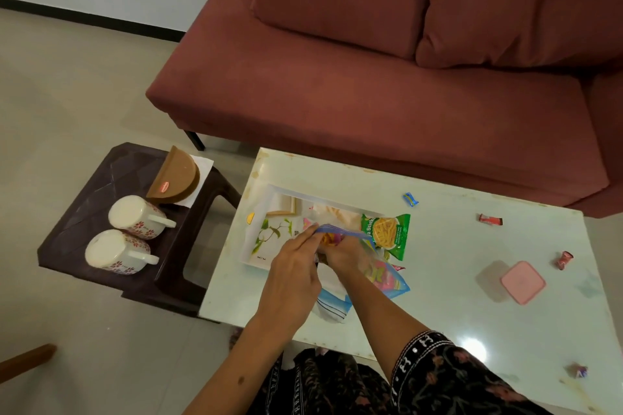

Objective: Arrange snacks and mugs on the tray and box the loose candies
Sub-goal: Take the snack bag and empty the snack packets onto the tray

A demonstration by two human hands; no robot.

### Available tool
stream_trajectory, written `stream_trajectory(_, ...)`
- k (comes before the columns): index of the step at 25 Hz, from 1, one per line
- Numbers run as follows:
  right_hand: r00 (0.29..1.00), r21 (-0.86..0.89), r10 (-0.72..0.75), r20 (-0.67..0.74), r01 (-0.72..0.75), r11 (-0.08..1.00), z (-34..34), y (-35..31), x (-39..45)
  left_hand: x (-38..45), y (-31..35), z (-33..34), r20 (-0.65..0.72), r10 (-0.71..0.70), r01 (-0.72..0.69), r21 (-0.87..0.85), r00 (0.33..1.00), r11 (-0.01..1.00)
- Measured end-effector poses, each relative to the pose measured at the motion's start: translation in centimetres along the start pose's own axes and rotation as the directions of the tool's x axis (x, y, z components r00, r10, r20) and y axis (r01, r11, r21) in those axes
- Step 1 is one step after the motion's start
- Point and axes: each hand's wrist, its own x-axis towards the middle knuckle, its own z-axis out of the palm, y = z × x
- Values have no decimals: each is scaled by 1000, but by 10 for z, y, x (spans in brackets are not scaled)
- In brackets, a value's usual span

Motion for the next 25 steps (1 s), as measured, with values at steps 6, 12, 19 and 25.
stream_trajectory(6, 972, -405, -233, -21, 205, 891, -10, -32, -21, 9, -19, -2, 71, -68, 61, 100, 995, 993)
stream_trajectory(12, 956, -20, -288, -63, 287, 958, -106, -59, -80, 36, -41, -22, 69, -173, 157, 185, 983, 970)
stream_trajectory(19, 938, 604, 124, -324, 105, 790, -125, -2, -19, 51, -60, -45, 42, -217, 206, 174, 975, 963)
stream_trajectory(25, 936, 253, 222, -274, -153, 955, -31, 59, 41, 56, -70, -59, 34, -168, 162, 131, 985, 978)
